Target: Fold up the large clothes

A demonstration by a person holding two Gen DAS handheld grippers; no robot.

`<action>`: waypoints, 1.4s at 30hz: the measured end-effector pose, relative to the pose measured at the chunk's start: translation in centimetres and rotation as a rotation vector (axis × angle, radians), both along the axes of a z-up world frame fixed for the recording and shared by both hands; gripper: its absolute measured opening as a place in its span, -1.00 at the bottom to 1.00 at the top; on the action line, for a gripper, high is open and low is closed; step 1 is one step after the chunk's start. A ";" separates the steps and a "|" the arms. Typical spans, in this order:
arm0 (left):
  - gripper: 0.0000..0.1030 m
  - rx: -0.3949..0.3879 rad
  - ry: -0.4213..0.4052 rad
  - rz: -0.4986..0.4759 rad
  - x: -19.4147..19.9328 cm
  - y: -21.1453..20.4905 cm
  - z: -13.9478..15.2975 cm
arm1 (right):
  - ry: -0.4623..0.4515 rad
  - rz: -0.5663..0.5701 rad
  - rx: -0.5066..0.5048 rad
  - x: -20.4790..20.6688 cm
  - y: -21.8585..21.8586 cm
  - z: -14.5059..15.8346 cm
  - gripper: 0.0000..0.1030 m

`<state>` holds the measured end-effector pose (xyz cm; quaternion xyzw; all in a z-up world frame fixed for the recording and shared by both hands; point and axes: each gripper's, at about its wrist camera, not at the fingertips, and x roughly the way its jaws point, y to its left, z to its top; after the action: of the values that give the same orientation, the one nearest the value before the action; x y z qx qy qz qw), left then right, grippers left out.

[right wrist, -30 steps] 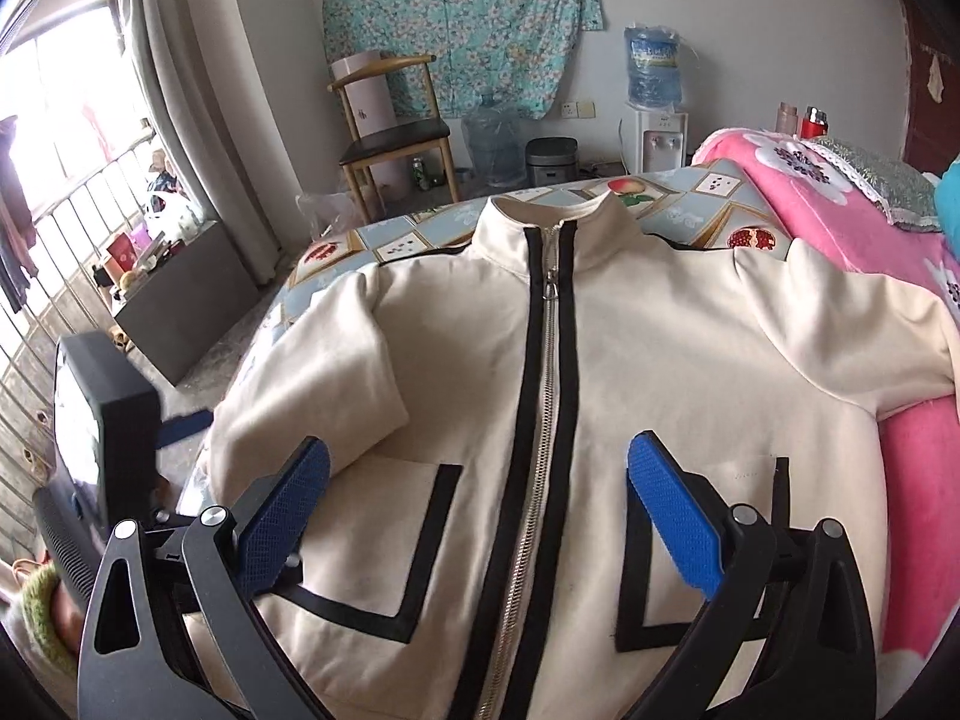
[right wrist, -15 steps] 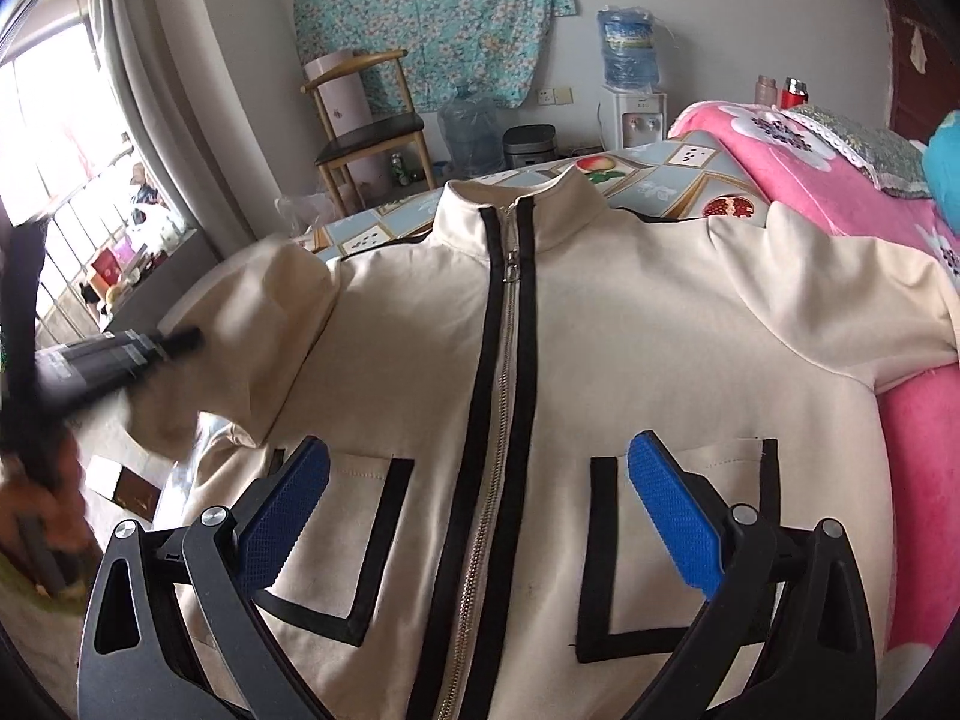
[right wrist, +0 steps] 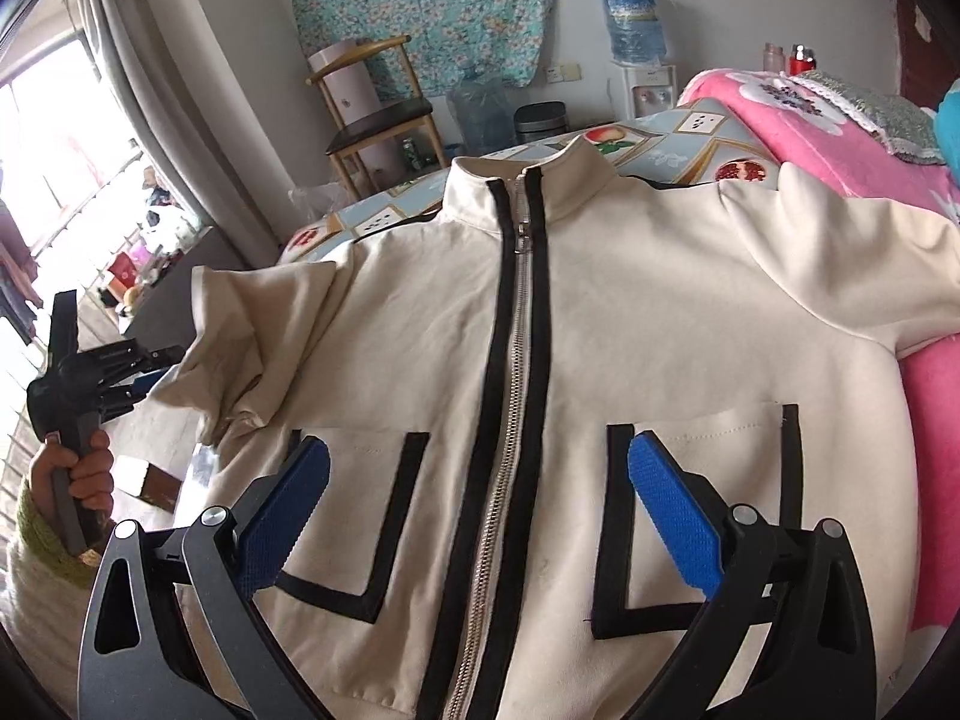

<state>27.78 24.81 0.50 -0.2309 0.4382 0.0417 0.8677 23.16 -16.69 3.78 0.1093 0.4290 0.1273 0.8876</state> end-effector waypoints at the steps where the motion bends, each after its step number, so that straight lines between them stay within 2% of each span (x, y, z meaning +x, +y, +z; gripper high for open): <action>1: -0.22 0.038 -0.017 -0.013 -0.4 -0.6 0.6 | 0.007 0.011 0.017 0.1 -0.2 0.2 0.89; 3: -0.17 0.138 -0.071 -0.066 -1.7 -2.4 2.5 | 0.016 0.026 0.023 0.4 -0.5 0.8 0.89; 5: -0.10 0.206 -0.112 -0.123 -3.3 -4.2 3.9 | 0.024 0.057 0.038 0.7 -0.7 1.5 0.89; 8: -0.07 0.251 -0.140 -0.226 -4.9 -7.2 4.6 | 0.066 0.114 0.102 1.9 -0.5 2.2 0.85; 11: -0.07 0.262 -0.128 -0.325 -5.1 -10.1 3.7 | 0.141 0.177 0.176 3.6 0.7 2.0 0.72; 14: -0.07 0.347 -0.095 -0.407 -4.7 -13.1 1.7 | 0.259 0.239 0.276 5.7 2.6 0.4 0.50; 17: -0.07 0.428 -0.043 -0.404 -3.5 -14.2 -0.3 | 0.359 0.265 0.329 7.4 5.3 -1.8 0.30; 21: -0.07 0.423 -0.054 -0.282 -2.7 -10.4 -0.2 | 0.399 0.274 0.340 8.7 7.6 -3.4 0.15; 23: -0.07 0.362 -0.058 -0.210 -2.8 -7.1 -0.1 | 0.413 0.285 0.337 9.3 8.6 -4.2 0.14; 25: -0.07 0.330 -0.048 -0.181 -3.0 -4.8 -0.2 | 0.434 0.298 0.333 9.8 9.6 -5.0 0.14; 27: -0.06 0.327 -0.044 -0.192 -3.1 -3.8 -0.2 | 0.454 0.309 0.327 10.1 10.5 -5.7 0.14; 30: 0.10 0.353 -0.026 -0.269 -2.3 -4.4 -1.2 | 0.476 0.326 0.307 10.6 12.2 -6.9 0.14; 33: 0.10 0.381 0.011 -0.317 -0.3 -5.8 -2.5 | 0.474 0.335 0.289 10.7 13.6 -7.5 0.14; 38: 0.10 0.401 0.054 -0.328 2.2 -6.7 -4.0 | 0.458 0.329 0.241 10.8 14.3 -7.8 0.14; 39: 0.06 0.405 0.066 -0.326 2.6 -6.7 -4.4 | 0.455 0.326 0.235 10.7 14.4 -7.8 0.14; 40: -0.13 0.406 0.075 -0.320 2.9 -6.7 -4.7 | 0.453 0.324 0.234 10.7 14.3 -7.9 0.14; 42: -0.36 0.382 0.091 -0.317 3.3 -6.4 -5.2 | 0.449 0.319 0.239 10.7 14.0 -7.9 0.14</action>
<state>31.09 18.43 -4.71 0.0111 0.4916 -0.0025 0.8707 33.87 -2.72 -4.08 0.1697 0.6081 0.2876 0.7202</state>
